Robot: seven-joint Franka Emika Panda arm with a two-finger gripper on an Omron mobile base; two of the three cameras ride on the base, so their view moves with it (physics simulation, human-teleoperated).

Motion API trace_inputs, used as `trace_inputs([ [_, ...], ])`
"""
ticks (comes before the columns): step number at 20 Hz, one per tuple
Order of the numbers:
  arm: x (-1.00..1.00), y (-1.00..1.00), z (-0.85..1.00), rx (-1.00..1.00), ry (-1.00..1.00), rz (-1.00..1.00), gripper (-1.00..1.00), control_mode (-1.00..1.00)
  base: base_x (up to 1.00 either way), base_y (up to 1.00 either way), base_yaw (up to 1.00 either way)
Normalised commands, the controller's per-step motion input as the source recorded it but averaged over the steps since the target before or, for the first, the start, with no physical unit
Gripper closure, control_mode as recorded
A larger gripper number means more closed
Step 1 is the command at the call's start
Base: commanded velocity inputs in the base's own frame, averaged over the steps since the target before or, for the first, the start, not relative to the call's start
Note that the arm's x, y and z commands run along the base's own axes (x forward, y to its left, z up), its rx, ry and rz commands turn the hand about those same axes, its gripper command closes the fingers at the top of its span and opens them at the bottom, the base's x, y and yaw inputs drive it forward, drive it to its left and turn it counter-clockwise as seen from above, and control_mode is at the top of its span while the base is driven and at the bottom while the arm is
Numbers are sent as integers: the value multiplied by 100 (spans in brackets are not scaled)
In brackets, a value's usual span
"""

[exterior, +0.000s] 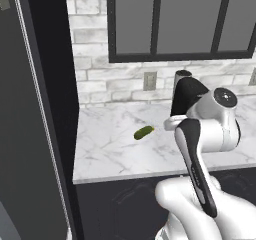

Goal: Place the liquor on the top shelf of the fridge to keep it out of children's reach, and place the broccoli and cucumber on lower shelves for easy access.

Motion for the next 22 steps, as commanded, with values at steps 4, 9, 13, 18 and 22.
trace_inputs([
  [4,-36,7,34,-3,-1,5,100,-100,0,0,0],
  [9,-7,3,9,-2,0,1,100,-100,0,0,0],
  [13,-10,0,0,-2,0,0,100,-100,0,0,0],
  [18,-10,0,0,-1,0,0,100,100,-32,0,0],
  [22,0,0,0,0,0,0,100,100,-80,0,0],
])
